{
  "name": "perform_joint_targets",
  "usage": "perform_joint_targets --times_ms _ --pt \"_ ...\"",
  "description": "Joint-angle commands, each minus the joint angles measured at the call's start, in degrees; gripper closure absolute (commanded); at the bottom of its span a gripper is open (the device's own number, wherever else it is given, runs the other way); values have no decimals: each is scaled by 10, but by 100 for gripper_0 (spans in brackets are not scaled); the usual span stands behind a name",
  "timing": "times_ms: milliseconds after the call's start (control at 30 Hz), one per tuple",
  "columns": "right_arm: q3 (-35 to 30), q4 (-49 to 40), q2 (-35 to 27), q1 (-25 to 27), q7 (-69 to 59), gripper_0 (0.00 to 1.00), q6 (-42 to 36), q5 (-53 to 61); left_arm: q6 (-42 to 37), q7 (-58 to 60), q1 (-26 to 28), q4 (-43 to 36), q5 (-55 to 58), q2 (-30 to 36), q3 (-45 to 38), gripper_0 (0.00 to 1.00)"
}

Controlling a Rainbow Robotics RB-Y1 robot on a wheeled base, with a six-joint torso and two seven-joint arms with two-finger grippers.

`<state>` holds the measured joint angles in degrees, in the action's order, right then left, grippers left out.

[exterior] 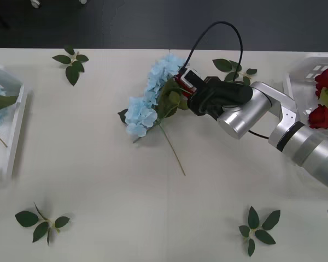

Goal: Put the red flowers into the right box and the blue flowers into the left box

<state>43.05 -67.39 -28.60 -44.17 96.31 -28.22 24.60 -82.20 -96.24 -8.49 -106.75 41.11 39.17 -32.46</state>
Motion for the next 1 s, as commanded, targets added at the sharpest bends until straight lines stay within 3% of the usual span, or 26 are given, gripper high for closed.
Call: perform_joint_targets --times_ms 33,267,767,900,1000 --pt "0 6 -9 -2 -22 58 1 5 -35 -3 15 -58 9 17 35 6" --pt "2 9 -6 -2 -23 58 1 5 -110 27 11 -115 29 5 79 0" --pt "14 22 7 -2 -23 57 12 -7 -148 177 14 -222 11 -182 74 0" --pt "15 53 16 -2 -20 27 62 -6 -148 182 14 -241 -26 -197 111 0" --pt "16 73 21 -2 -19 18 95 -7 -148 187 13 -245 -42 -198 131 0"
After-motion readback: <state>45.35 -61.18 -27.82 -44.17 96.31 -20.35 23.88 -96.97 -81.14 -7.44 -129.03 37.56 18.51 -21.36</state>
